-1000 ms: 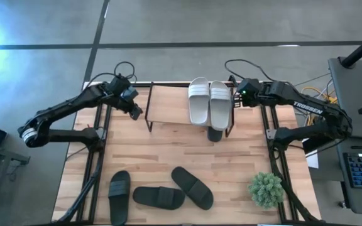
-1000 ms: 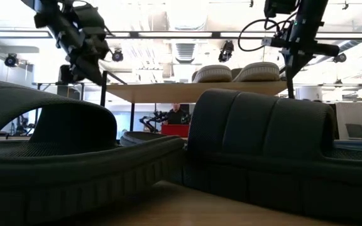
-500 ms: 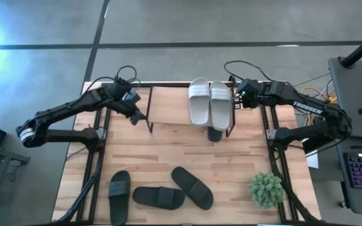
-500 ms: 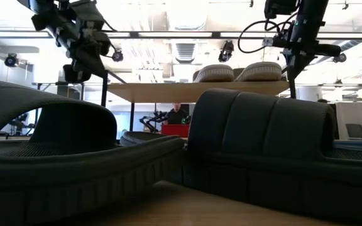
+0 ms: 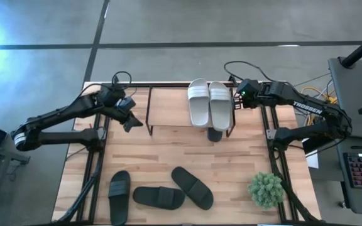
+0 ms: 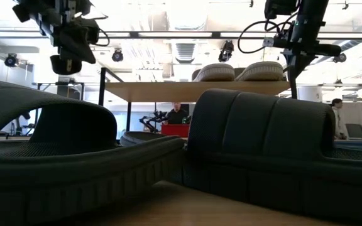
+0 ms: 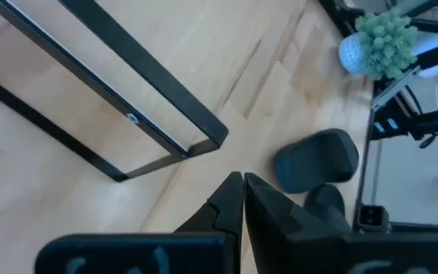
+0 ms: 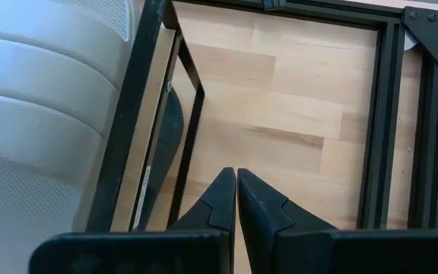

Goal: Pick and place slides into the shelf
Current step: Adjust the shelf, then put the black slipper under the shelf

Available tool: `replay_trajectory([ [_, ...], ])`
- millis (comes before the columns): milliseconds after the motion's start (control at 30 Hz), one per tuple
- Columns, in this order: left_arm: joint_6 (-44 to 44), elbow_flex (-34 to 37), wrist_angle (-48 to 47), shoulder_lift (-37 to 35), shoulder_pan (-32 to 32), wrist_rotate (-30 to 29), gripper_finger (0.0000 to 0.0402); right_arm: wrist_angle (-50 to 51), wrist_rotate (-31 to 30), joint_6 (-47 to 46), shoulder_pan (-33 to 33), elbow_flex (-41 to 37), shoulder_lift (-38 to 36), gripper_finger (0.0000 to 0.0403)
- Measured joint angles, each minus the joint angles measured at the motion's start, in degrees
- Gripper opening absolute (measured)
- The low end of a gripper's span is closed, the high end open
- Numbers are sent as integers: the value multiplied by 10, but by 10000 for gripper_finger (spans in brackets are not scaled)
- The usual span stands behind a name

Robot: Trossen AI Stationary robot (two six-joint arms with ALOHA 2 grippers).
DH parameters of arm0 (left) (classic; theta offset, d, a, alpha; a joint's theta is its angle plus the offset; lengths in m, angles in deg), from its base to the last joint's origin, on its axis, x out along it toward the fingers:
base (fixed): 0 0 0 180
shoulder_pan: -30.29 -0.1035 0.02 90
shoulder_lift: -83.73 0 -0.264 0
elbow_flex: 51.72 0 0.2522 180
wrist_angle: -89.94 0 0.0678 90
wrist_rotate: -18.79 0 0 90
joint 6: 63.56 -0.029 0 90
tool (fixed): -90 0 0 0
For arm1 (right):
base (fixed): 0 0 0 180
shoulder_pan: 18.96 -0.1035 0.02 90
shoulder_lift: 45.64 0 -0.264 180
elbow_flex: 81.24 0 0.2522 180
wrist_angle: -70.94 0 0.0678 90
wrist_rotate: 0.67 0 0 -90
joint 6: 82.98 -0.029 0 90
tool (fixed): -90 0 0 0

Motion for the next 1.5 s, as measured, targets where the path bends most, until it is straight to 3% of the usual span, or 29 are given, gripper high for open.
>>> replay_trajectory([
  [167,-14,3,-12,-10,-2,-113,0,9,-6,-2,0,0,0,8],
  [533,-29,2,53,57,-2,-76,0,15,-5,-4,0,0,0,8],
  [1067,-17,3,46,44,29,-20,0,41,5,-2,0,0,0,9],
  [1200,-21,3,5,32,32,-19,0,41,5,-1,0,0,0,9],
  [1333,-39,3,-70,6,33,-39,0,41,6,-1,0,0,0,9],
  [1500,-34,3,-91,-49,33,-129,0,41,21,0,0,0,0,8],
])
